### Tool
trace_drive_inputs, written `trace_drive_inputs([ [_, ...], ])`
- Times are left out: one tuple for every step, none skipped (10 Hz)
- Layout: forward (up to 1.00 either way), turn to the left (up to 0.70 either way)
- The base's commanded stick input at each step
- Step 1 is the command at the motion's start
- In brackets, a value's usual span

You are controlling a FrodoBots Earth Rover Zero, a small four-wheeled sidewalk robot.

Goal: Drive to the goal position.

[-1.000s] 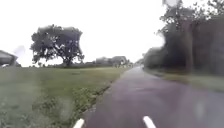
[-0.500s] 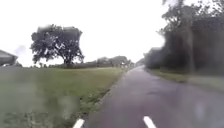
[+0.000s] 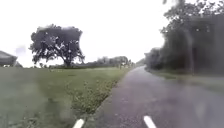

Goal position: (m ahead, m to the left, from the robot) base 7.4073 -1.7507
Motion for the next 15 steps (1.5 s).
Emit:
trace_drive_inputs([
  [0.7,0.0],
  [0.7,0.0],
  [0.7,0.0],
  [0.7,0.0],
  [0.7,0.0],
  [0.7,0.0],
  [0.7,0.0],
  [0.7,0.0],
  [0.7,0.0],
  [0.7,0.0],
  [0.7,0.0],
  [0.7,0.0],
  [0.7,0.0],
  [0.7,0.0],
  [0.7,0.0],
])
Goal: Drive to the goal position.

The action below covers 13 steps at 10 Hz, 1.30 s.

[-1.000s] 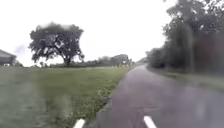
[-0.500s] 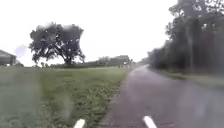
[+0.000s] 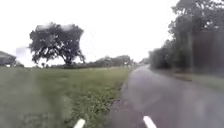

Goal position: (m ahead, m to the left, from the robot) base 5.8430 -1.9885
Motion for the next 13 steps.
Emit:
trace_drive_inputs([
  [0.7,0.0],
  [0.7,0.0],
  [0.7,0.0],
  [0.7,0.0],
  [0.7,0.0],
  [0.7,0.0],
  [0.7,0.0],
  [0.7,0.0],
  [0.7,0.0],
  [0.7,0.0],
  [0.7,0.0],
  [0.7,0.0],
  [0.7,0.0],
])
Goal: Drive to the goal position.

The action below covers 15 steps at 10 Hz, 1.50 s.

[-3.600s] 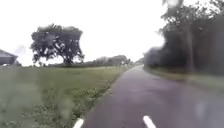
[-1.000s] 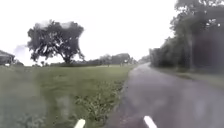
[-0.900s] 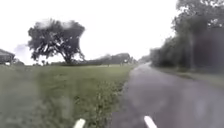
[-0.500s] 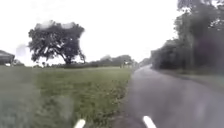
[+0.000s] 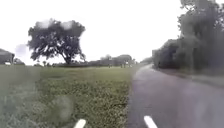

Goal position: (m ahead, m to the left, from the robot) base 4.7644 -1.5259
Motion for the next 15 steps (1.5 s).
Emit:
trace_drive_inputs([
  [0.7,0.0],
  [0.7,0.0],
  [0.7,0.0],
  [0.7,0.0],
  [0.7,0.0],
  [0.7,0.0],
  [0.7,0.0],
  [0.7,0.0],
  [0.7,0.0],
  [0.7,0.0],
  [0.7,0.0],
  [0.7,0.0],
  [0.7,0.0],
  [0.7,0.0],
  [0.7,0.0],
])
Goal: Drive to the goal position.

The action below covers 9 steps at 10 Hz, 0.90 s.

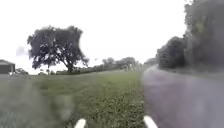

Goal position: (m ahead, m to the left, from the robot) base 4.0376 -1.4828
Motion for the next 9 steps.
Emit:
trace_drive_inputs([
  [0.7,0.0],
  [0.7,0.0],
  [0.7,0.0],
  [0.7,0.0],
  [0.7,0.0],
  [0.7,0.0],
  [0.7,0.0],
  [0.7,0.0],
  [0.7,0.0],
])
